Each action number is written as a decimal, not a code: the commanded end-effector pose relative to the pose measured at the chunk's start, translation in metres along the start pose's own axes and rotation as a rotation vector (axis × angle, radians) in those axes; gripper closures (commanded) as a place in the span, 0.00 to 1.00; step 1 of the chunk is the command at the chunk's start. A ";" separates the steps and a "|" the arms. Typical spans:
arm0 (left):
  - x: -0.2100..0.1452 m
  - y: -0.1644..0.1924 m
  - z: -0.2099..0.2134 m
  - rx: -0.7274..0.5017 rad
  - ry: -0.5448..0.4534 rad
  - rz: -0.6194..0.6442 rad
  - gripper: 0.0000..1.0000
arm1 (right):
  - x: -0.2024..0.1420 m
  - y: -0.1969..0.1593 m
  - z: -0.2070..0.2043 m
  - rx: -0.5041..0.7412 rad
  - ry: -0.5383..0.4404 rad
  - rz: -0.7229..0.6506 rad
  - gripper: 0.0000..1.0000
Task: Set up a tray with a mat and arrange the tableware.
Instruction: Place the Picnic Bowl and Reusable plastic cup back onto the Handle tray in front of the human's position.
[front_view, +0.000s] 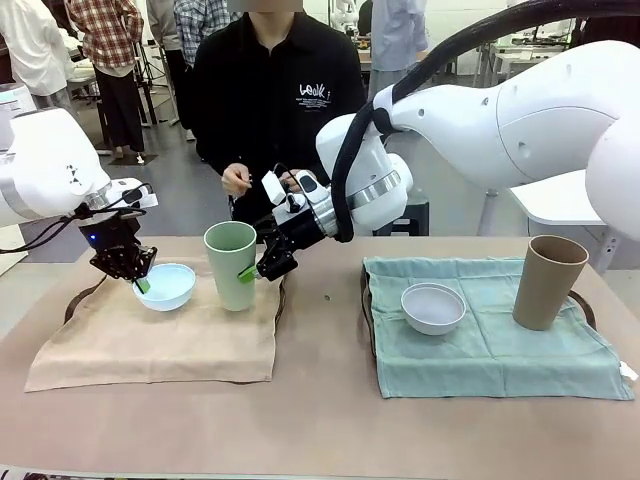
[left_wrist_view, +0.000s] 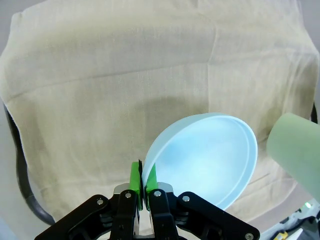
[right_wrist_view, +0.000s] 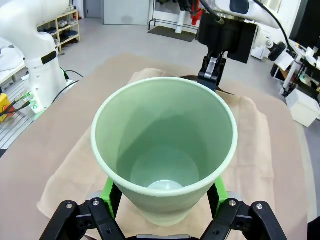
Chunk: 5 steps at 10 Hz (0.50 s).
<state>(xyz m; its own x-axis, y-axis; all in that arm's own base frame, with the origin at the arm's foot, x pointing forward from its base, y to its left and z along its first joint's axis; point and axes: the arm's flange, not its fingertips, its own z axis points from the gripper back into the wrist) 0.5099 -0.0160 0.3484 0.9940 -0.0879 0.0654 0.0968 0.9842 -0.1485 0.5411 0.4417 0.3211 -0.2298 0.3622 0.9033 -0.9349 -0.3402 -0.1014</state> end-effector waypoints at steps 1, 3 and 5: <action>0.002 0.000 -0.005 -0.029 -0.011 -0.031 0.55 | -0.003 0.001 0.004 -0.003 -0.030 -0.036 0.02; 0.003 0.001 -0.002 -0.035 -0.016 -0.036 0.00 | -0.003 0.002 0.005 0.002 -0.029 -0.058 0.00; 0.001 0.002 0.004 -0.041 -0.027 -0.034 0.00 | 0.000 0.003 0.004 0.002 0.000 -0.076 0.00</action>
<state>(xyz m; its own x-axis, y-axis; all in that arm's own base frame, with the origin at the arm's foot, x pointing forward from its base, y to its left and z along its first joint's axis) 0.5119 -0.0179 0.3485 0.9928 -0.0990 0.0679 0.1082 0.9829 -0.1487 0.5426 0.4396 0.3184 -0.1823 0.3671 0.9121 -0.9456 -0.3197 -0.0603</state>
